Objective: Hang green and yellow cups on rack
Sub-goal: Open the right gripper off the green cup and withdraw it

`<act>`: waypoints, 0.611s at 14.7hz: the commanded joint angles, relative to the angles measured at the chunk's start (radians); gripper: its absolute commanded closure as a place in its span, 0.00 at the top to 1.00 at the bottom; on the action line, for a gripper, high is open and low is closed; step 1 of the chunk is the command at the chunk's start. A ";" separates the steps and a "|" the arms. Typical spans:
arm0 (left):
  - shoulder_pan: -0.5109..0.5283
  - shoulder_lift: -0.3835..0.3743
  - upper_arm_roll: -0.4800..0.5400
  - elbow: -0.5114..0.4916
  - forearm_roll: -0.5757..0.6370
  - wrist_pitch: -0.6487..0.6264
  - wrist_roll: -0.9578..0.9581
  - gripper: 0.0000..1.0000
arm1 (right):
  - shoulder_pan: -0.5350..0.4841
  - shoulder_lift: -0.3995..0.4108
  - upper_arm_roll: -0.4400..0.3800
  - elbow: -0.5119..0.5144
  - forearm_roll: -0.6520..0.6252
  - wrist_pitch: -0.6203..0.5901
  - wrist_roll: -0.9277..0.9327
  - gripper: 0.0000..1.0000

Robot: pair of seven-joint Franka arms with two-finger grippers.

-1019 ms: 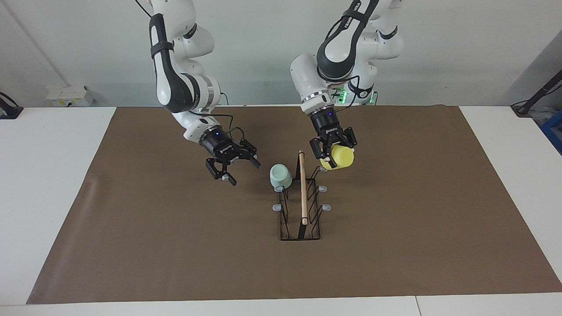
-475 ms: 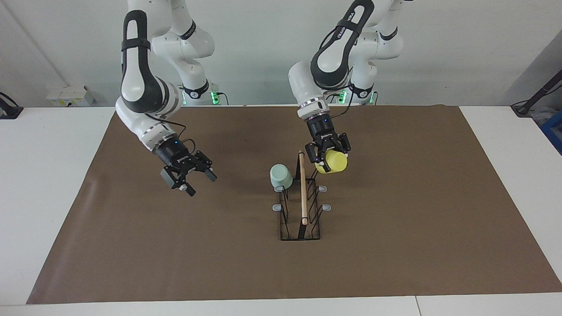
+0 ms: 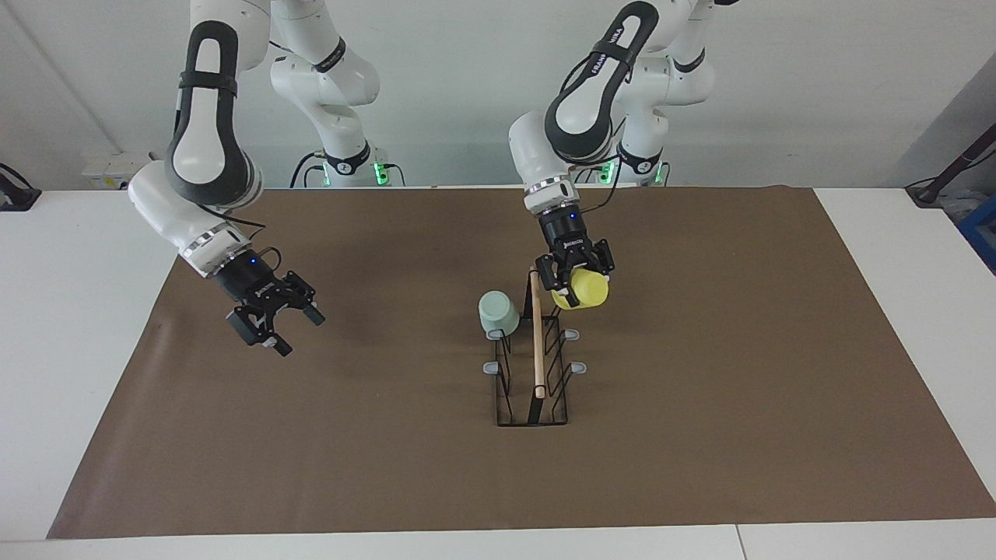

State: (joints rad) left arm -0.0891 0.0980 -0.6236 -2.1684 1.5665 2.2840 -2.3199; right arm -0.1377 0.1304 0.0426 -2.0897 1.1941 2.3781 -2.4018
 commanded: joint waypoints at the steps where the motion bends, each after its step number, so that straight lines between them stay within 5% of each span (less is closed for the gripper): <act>1: -0.014 0.003 -0.004 -0.016 0.024 -0.018 -0.045 0.00 | -0.023 0.011 0.003 0.057 -0.230 0.001 0.186 1.00; 4: -0.014 0.003 -0.011 -0.027 0.024 -0.018 -0.045 0.00 | -0.040 0.002 0.003 0.112 -0.541 -0.013 0.460 1.00; 9: -0.014 0.003 -0.022 -0.039 0.023 -0.008 -0.062 0.00 | -0.026 -0.035 0.003 0.126 -0.833 -0.014 0.928 1.00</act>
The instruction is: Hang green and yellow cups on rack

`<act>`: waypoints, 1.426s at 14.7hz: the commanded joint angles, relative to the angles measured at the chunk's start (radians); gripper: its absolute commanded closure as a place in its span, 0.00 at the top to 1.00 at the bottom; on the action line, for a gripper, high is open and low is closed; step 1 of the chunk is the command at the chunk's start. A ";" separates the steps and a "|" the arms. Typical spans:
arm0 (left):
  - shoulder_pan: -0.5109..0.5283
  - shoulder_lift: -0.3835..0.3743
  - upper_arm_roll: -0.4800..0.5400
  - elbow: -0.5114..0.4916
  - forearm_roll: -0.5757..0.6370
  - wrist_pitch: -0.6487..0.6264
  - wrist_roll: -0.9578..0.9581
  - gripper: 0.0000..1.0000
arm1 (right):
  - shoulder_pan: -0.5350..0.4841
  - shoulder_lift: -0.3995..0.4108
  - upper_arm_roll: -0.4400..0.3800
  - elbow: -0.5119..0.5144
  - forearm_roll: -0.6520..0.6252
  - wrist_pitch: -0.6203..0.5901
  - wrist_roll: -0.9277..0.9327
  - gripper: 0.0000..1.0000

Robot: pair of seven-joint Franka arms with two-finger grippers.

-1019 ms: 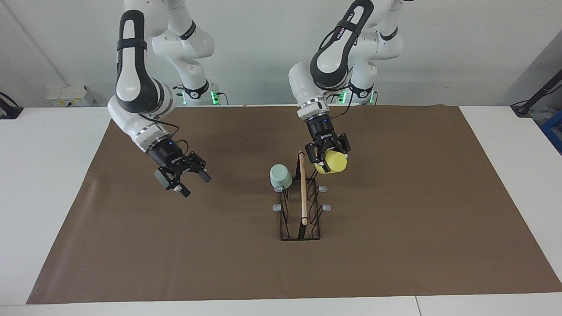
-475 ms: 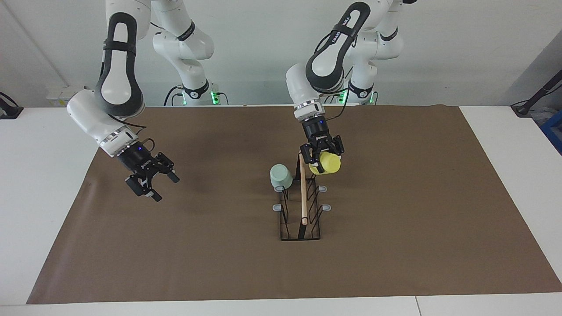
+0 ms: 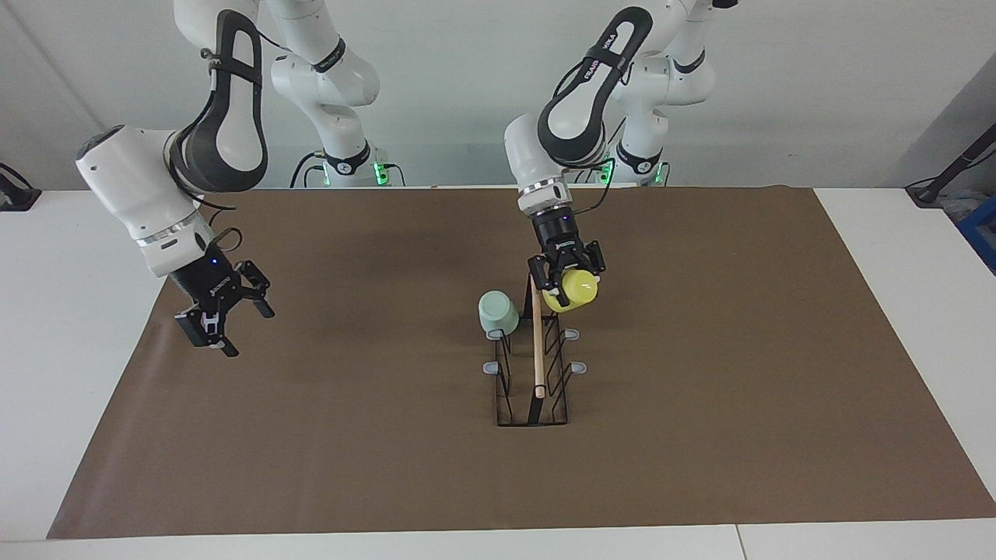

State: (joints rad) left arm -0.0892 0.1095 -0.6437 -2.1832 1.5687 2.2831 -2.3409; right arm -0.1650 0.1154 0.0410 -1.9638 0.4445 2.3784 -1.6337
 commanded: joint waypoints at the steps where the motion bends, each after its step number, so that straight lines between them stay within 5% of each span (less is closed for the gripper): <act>1: -0.014 -0.008 -0.004 -0.024 0.021 -0.008 -0.043 0.29 | 0.004 -0.031 0.007 0.000 -0.128 -0.013 0.251 1.00; 2: -0.014 -0.008 -0.004 -0.024 0.021 -0.011 -0.043 0.63 | 0.005 -0.039 0.010 0.002 -0.174 -0.013 0.341 1.00; 4: -0.014 -0.008 -0.004 -0.024 0.021 -0.011 -0.043 0.66 | 0.009 -0.043 0.020 0.005 -0.274 -0.014 0.516 1.00; 7: -0.009 -0.010 -0.004 -0.015 0.008 -0.017 -0.046 1.00 | 0.051 -0.063 0.023 0.008 -0.404 -0.063 0.812 1.00; 14: 0.002 -0.030 0.002 -0.007 0.002 0.010 -0.035 1.00 | 0.162 -0.086 0.025 0.159 -0.537 -0.422 1.536 1.00; 21: 0.011 -0.047 0.129 0.065 -0.007 0.126 -0.020 1.00 | 0.148 -0.082 0.013 0.394 -0.469 -0.809 1.718 1.00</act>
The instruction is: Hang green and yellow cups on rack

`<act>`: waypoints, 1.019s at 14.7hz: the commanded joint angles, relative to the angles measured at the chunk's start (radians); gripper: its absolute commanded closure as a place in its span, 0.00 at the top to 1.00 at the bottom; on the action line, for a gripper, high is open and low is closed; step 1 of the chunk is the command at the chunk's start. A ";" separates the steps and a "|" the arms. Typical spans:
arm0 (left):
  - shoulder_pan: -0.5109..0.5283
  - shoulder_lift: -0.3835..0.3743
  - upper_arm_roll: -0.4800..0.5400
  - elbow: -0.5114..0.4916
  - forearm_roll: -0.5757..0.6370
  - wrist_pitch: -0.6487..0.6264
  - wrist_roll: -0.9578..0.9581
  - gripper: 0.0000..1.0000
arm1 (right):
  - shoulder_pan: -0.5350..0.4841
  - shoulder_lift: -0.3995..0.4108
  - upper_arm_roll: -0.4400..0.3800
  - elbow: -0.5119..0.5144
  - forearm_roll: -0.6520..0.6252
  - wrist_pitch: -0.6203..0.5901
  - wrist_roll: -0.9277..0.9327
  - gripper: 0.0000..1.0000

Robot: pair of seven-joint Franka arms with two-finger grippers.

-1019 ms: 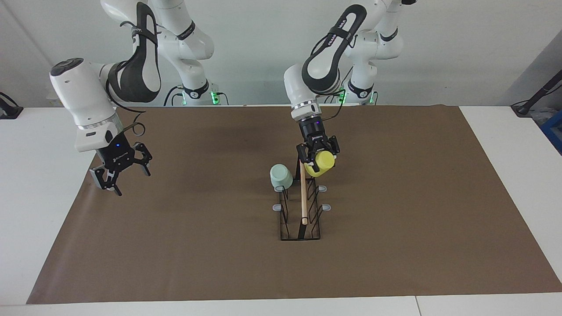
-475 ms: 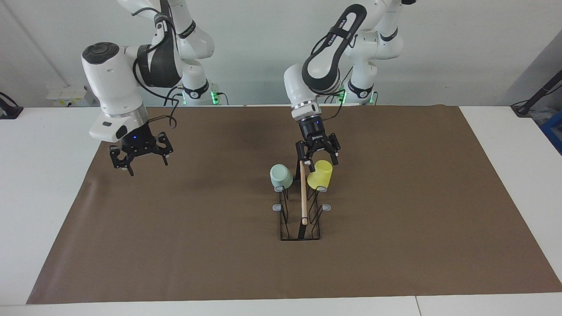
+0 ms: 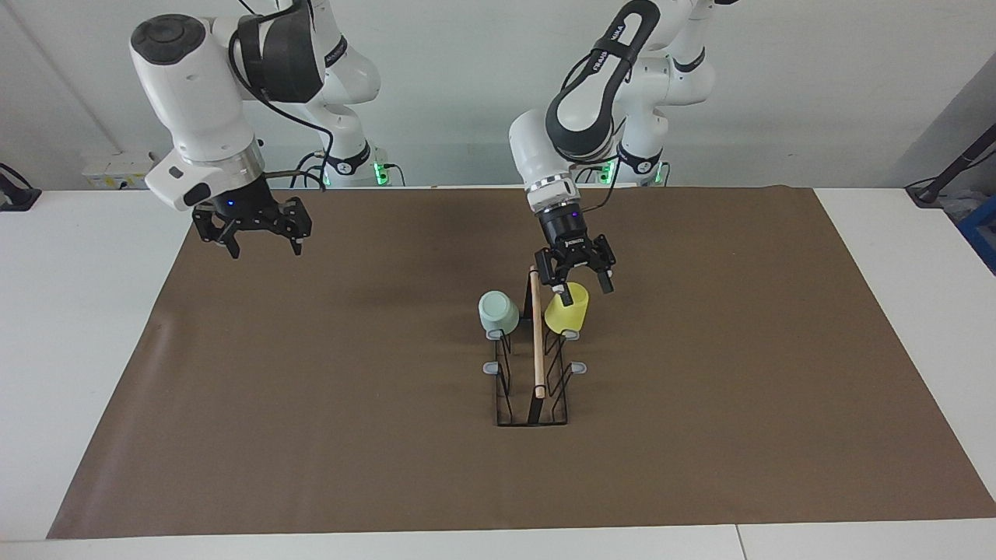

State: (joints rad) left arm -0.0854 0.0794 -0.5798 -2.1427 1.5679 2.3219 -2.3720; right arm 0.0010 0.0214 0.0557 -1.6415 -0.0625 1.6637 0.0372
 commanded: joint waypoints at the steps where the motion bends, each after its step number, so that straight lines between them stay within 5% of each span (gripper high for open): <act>1: 0.007 -0.020 0.110 0.032 -0.008 0.140 0.023 1.00 | -0.022 0.006 -0.007 0.066 0.055 -0.110 0.068 1.00; 9: 0.007 -0.018 0.388 0.124 -0.008 0.459 0.210 1.00 | -0.036 -0.014 -0.011 0.028 0.061 -0.110 0.044 1.00; 12: 0.007 -0.007 0.443 0.176 -0.008 0.514 0.232 1.00 | 0.123 -0.015 -0.202 0.029 0.059 -0.117 0.041 1.00; 15: 0.009 -0.004 0.465 0.213 -0.009 0.521 0.276 1.00 | 0.094 -0.058 -0.180 -0.001 0.061 -0.151 0.023 1.00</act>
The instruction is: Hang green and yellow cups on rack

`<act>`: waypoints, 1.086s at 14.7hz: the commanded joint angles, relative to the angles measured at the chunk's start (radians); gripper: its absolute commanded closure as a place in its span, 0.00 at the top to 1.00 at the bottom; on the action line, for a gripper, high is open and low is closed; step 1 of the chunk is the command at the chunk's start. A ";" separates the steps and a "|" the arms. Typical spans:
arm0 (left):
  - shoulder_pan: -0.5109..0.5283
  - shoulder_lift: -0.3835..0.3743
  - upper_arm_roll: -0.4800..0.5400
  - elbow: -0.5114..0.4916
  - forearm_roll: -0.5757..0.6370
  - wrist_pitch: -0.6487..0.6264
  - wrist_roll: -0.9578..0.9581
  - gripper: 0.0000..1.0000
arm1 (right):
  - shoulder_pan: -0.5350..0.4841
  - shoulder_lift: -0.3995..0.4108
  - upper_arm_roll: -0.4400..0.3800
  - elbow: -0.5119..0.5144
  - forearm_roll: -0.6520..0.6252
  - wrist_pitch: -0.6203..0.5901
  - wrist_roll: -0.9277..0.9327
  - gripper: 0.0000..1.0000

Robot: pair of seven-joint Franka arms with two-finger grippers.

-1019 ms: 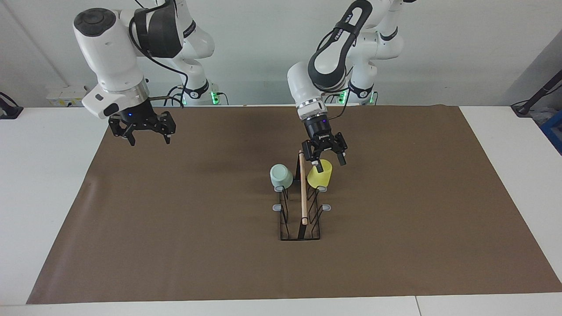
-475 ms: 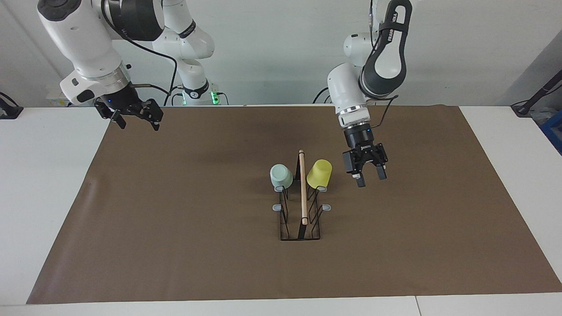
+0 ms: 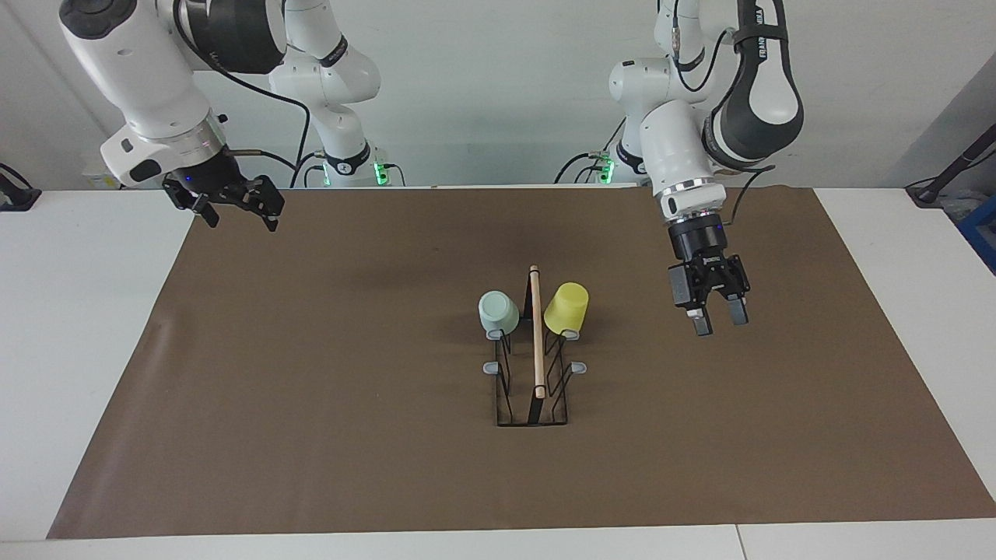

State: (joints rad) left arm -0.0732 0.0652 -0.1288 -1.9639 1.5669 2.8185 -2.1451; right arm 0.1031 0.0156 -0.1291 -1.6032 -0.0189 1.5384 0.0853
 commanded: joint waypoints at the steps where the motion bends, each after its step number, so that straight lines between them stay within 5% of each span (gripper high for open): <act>1: -0.003 0.013 0.029 0.046 -0.008 0.024 0.079 1.00 | -0.023 -0.074 0.019 -0.075 0.016 -0.023 -0.026 1.00; 9: -0.003 0.050 0.066 0.112 -0.102 0.021 0.393 1.00 | -0.060 -0.071 0.059 -0.067 0.010 -0.021 -0.027 1.00; 16: -0.003 0.081 0.069 0.192 -0.473 -0.022 0.790 1.00 | -0.056 -0.049 0.065 -0.011 0.004 -0.090 -0.027 1.00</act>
State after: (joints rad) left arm -0.0728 0.1211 -0.0666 -1.8136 1.1986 2.8138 -1.4839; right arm 0.0594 -0.0317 -0.0724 -1.6225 -0.0195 1.4651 0.0743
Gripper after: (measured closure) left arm 0.000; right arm 0.000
